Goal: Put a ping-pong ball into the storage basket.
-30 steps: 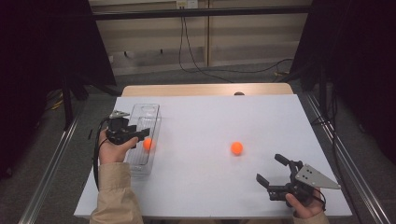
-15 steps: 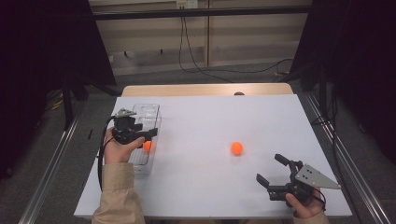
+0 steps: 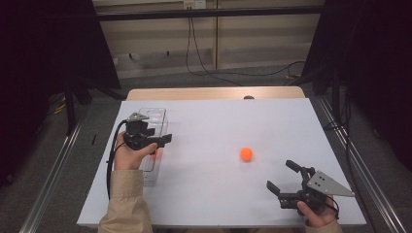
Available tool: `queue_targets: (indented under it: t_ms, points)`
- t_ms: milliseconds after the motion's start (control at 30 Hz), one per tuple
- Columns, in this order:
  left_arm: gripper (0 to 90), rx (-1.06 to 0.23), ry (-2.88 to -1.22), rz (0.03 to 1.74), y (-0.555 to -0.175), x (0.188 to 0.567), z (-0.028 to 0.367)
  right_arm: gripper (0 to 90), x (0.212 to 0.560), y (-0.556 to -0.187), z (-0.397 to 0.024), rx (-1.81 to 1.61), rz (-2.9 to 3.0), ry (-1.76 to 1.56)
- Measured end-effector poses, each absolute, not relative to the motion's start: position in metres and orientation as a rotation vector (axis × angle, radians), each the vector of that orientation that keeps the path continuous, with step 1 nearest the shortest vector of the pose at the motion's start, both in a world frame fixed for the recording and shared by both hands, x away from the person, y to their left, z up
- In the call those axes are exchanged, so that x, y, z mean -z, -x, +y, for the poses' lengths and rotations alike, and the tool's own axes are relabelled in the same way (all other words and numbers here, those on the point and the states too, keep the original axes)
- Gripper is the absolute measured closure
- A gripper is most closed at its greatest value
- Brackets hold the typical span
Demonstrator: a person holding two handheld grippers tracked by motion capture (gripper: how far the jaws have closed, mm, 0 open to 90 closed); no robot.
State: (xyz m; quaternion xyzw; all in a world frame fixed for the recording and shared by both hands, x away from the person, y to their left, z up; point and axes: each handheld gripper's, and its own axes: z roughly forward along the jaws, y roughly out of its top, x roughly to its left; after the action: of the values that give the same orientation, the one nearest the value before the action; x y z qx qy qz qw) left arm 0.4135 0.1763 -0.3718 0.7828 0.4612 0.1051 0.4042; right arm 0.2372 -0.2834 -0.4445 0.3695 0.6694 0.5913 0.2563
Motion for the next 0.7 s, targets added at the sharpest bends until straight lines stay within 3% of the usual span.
queue_targets:
  t_ms: [700]
  points:
    - [16.1, -0.225, -2.012, 1.116, -0.414, 0.377, 0.150, 2.4, 0.444, -0.237, -0.283, -1.604, 1.820, -1.002]
